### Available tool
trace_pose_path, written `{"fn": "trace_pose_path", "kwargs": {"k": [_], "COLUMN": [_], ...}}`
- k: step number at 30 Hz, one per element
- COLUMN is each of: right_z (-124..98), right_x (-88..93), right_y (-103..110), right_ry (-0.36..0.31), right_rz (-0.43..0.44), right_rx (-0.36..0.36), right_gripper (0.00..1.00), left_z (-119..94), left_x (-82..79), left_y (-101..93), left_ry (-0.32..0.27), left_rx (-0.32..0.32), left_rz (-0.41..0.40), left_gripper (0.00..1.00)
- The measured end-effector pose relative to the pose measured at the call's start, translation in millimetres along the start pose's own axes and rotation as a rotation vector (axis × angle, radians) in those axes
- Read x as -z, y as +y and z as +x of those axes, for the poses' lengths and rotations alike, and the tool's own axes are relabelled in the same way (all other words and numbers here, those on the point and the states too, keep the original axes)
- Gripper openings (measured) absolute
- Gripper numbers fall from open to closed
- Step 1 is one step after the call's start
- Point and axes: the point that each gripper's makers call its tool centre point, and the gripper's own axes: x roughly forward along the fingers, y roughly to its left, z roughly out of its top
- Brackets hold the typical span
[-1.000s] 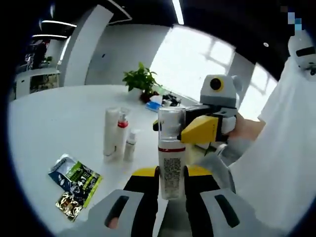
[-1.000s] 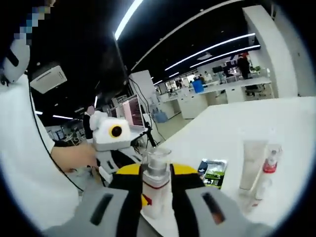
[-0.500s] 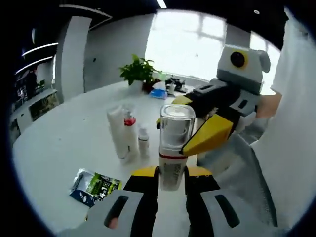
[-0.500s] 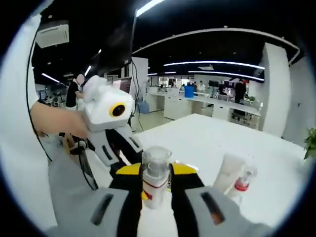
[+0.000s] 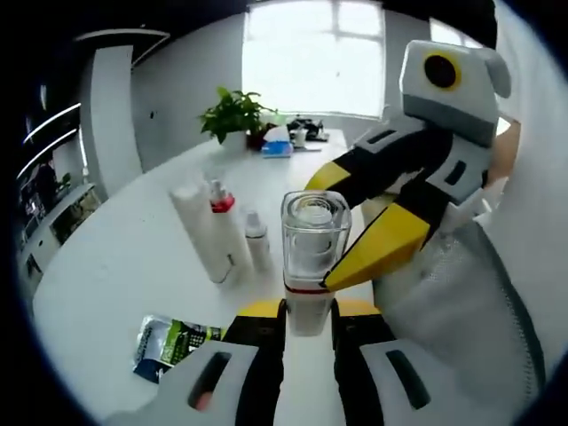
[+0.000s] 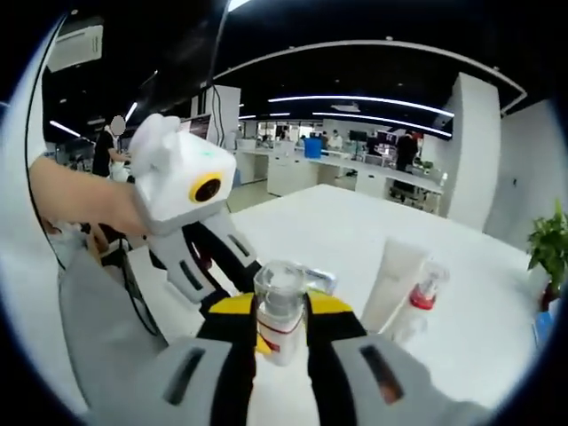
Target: Arrange the skincare products in the storage area until every visible bottle or jar stands upright without overlapping.
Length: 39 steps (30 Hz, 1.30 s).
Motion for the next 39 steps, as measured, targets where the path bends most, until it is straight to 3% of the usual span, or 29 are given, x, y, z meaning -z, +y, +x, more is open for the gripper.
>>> {"fn": "trace_pose_path", "kwargs": {"k": [6, 20, 28, 39], "right_z": [4, 12, 18, 21], "right_x": [16.4, 58.4, 63.5, 73.8], "right_y": [-2, -7, -6, -8], "right_ry": [0.034, 0.117, 0.111, 0.131], "right_rz": [0.019, 0.038, 0.017, 0.046], "right_rx": [0.024, 0.036, 0.015, 0.02], "right_gripper": [0.2, 0.21, 0.22, 0.27], "left_z": [11, 44, 57, 60], "left_x": [11.6, 39.7, 54.9, 57.0], "left_y": [1.8, -1.3, -0.2, 0.2], "left_ry": [0.043, 0.081, 0.114, 0.12], "left_rx": [0.014, 0.079, 0.094, 0.119], "left_rz": [0.035, 0.069, 0.114, 0.103], "left_gripper": [0.16, 0.16, 0.16, 0.16]}}
